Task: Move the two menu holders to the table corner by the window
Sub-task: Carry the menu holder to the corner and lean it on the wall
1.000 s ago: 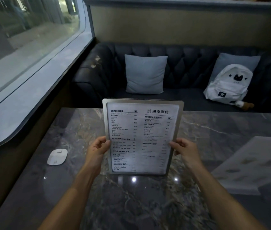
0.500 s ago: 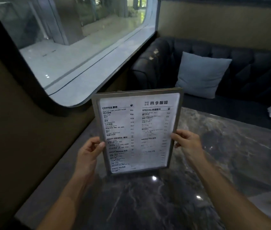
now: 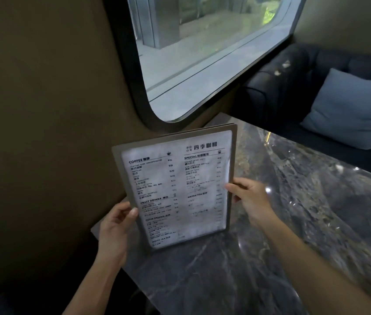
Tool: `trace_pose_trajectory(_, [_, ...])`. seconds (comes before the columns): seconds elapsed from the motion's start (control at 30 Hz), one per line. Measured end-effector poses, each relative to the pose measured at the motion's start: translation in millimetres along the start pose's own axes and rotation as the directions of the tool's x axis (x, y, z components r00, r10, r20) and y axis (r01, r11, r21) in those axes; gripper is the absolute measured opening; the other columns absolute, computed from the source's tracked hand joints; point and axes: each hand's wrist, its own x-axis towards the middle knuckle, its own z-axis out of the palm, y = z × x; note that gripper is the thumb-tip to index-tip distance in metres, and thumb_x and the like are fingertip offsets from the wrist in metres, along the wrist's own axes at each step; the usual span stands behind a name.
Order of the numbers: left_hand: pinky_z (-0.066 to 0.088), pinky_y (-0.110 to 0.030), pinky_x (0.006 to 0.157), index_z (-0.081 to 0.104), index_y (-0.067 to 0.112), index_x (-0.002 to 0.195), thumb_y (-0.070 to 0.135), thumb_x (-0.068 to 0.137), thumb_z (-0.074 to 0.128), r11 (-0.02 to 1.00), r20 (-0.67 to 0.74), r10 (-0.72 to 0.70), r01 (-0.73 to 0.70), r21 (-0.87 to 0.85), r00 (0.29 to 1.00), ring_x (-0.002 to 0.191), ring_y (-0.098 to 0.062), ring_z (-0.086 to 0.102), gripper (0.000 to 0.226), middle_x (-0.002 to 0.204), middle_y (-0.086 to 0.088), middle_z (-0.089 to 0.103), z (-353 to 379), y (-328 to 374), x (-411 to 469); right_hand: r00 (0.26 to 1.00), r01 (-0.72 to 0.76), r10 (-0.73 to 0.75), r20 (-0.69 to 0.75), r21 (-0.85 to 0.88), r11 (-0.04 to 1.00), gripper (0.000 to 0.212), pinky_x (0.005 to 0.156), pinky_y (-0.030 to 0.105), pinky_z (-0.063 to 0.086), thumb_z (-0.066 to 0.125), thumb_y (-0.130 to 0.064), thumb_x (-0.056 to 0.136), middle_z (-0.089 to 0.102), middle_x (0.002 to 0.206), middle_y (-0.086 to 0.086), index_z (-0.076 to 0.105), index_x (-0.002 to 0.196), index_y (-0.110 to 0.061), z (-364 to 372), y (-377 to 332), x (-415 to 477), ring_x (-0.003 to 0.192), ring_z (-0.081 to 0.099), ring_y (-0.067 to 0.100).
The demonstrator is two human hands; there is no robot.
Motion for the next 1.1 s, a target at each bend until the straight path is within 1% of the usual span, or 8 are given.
trace_pose_trajectory(0.17, [0.041, -0.044, 0.089, 0.065, 0.024, 0.078, 0.006, 0.083, 0.058, 0.998, -0.083, -0.066, 0.066, 0.002, 0.994, 0.091, -0.028, 0.051, 0.019, 0.092, -0.013, 0.057, -21, -11, -14, 1.0, 0.016, -0.016, 0.026, 0.001, 1.0, 0.016, 0.043, 0.014, 0.045, 0.069, -0.007, 0.073, 0.068, 0.075, 0.012, 0.07, 0.07, -0.023, 16, 1, -3, 0.047, 0.052, 0.007])
trace_pose_trajectory(0.37, [0.047, -0.034, 0.08, 0.067, 0.02, 0.078, 0.005, 0.078, 0.064, 0.996, -0.094, -0.064, 0.069, 0.049, 0.994, 0.084, -0.02, 0.058, 0.016, 0.087, -0.008, 0.064, -31, -7, -24, 0.997, 0.047, -0.044, 0.059, -0.045, 0.998, 0.007, 0.052, 0.021, 0.05, 0.068, -0.014, 0.076, 0.069, 0.088, 0.021, 0.07, 0.083, -0.013, 22, 5, -1, 0.06, 0.058, 0.018])
trace_pose_trajectory(0.47, [0.049, -0.03, 0.073, 0.068, 0.023, 0.076, 0.005, 0.075, 0.066, 0.992, -0.048, -0.064, 0.069, 0.109, 0.997, 0.081, -0.016, 0.062, 0.018, 0.083, -0.003, 0.067, -36, -7, -27, 0.992, 0.09, -0.072, 0.107, -0.168, 0.982, 0.009, 0.069, 0.03, 0.056, 0.066, -0.025, 0.079, 0.071, 0.092, 0.01, 0.067, 0.087, -0.026, 21, 8, -1, 0.079, 0.067, 0.02])
trace_pose_trajectory(0.6, [0.055, -0.02, 0.064, 0.065, 0.026, 0.079, 0.0, 0.077, 0.064, 0.98, 0.054, -0.098, 0.086, 0.178, 0.994, 0.077, -0.008, 0.066, 0.026, 0.076, 0.004, 0.072, -37, -16, -38, 0.986, 0.074, -0.054, 0.16, -0.116, 0.99, 0.05, 0.072, 0.021, 0.054, 0.064, -0.026, 0.082, 0.057, 0.111, -0.015, 0.04, 0.123, -0.041, 27, 21, -12, 0.094, 0.062, 0.0])
trace_pose_trajectory(0.73, [0.055, -0.024, 0.064, 0.065, 0.033, 0.075, 0.004, 0.083, 0.059, 0.961, 0.011, -0.125, 0.118, 0.251, 0.992, 0.078, -0.009, 0.067, 0.031, 0.078, 0.008, 0.071, -40, -29, -54, 0.97, 0.062, -0.019, 0.242, -0.173, 0.983, 0.047, 0.064, 0.003, 0.047, 0.061, -0.02, 0.084, 0.054, 0.108, -0.026, 0.039, 0.114, -0.049, 37, 29, -23, 0.092, 0.054, -0.017])
trace_pose_trajectory(0.9, [0.052, -0.025, 0.072, 0.064, 0.027, 0.076, 0.001, 0.08, 0.063, 0.937, 0.009, -0.137, 0.127, 0.325, 0.99, 0.079, -0.007, 0.065, 0.026, 0.081, 0.002, 0.068, -45, -33, -74, 0.955, -0.028, 0.06, 0.29, -0.115, 0.993, 0.048, 0.058, 0.001, 0.044, 0.063, -0.012, 0.082, 0.058, 0.1, -0.029, 0.044, 0.118, -0.037, 44, 23, -15, 0.083, 0.057, -0.018])
trace_pose_trajectory(1.0, [0.05, -0.01, 0.064, 0.063, 0.029, 0.072, 0.002, 0.079, 0.065, 0.927, 0.012, -0.136, 0.123, 0.356, 0.991, 0.074, -0.001, 0.064, 0.028, 0.075, 0.003, 0.068, -46, -32, -87, 0.941, -0.01, 0.05, 0.334, -0.121, 0.993, 0.046, 0.063, 0.005, 0.047, 0.068, -0.019, 0.077, 0.057, 0.106, -0.023, 0.048, 0.112, -0.04, 52, 20, -9, 0.086, 0.056, -0.018])
trace_pose_trajectory(1.1, [0.054, -0.019, 0.07, 0.062, 0.035, 0.078, 0.009, 0.079, 0.066, 0.913, 0.057, -0.135, 0.102, 0.396, 0.989, 0.078, -0.002, 0.065, 0.027, 0.082, 0.009, 0.07, -44, -34, -99, 0.933, -0.025, 0.07, 0.354, -0.129, 0.991, 0.056, 0.074, 0.017, 0.049, 0.073, -0.034, 0.064, 0.056, 0.112, -0.017, 0.046, 0.112, -0.046, 55, 23, -3, 0.098, 0.056, -0.006])
